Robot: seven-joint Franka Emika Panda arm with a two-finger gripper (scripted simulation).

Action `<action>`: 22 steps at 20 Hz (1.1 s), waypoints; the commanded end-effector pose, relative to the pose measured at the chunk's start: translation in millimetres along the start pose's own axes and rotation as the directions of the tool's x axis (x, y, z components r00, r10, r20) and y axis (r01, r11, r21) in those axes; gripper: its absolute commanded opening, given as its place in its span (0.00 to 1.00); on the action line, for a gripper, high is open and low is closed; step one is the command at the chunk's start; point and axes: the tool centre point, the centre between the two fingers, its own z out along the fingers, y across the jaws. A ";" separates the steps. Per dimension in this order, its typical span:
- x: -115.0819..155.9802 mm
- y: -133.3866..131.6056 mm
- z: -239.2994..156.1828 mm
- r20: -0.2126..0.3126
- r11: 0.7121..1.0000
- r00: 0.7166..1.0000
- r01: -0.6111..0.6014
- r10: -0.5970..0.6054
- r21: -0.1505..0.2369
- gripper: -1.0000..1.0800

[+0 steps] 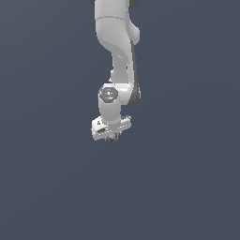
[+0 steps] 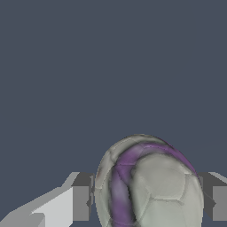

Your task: Pick up the object and move it to a goal position.

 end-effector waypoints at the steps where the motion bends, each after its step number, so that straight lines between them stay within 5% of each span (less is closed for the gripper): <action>1: 0.3 -0.6 0.9 0.000 1.000 1.000 0.001 -0.001 0.001 0.00; 12: 2.4 -1.1 -11.2 0.000 1.000 1.000 0.000 0.000 0.000 0.00; 22: 16.4 -8.6 -78.0 0.000 1.000 1.000 0.001 -0.001 0.000 0.00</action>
